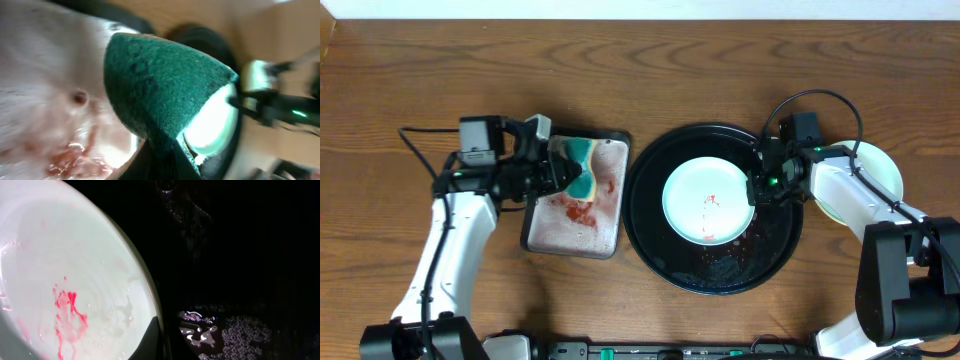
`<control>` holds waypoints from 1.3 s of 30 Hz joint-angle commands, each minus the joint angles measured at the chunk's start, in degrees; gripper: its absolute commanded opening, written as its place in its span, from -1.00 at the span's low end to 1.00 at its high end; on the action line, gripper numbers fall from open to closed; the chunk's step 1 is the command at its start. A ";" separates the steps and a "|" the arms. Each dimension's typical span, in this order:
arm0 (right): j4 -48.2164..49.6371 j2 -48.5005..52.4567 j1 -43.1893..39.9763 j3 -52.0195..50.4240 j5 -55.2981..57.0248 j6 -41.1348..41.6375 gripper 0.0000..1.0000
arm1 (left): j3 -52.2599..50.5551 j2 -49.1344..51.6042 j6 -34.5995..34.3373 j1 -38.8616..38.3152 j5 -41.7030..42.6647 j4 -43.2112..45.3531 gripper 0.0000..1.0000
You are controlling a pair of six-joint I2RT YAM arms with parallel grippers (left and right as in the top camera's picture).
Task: Clean dirty plates on tray and stack at the side
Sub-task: 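Lift the sponge from the sink tray with the left gripper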
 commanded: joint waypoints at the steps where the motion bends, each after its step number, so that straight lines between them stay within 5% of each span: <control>1: 0.17 0.31 0.92 -0.15 -0.22 -0.44 -0.98 | -0.70 -0.35 10.49 3.82 21.35 -0.28 -0.86; 5: 0.09 0.31 0.92 -0.15 -0.20 -0.48 -0.97 | -0.70 -0.35 13.42 6.60 26.16 -0.22 -0.85; 35: -1.40 0.31 1.55 -0.15 -0.26 -0.72 -0.97 | -0.72 -0.07 13.33 6.84 25.81 -0.04 -0.86; 38: -1.62 0.31 3.17 -0.61 -0.24 -0.63 -0.98 | -0.72 0.02 12.85 5.16 19.37 -0.81 -0.85; 39: -1.31 0.31 4.44 -1.03 -0.22 -0.66 -0.98 | -0.72 0.02 11.41 2.34 7.89 -2.49 -0.85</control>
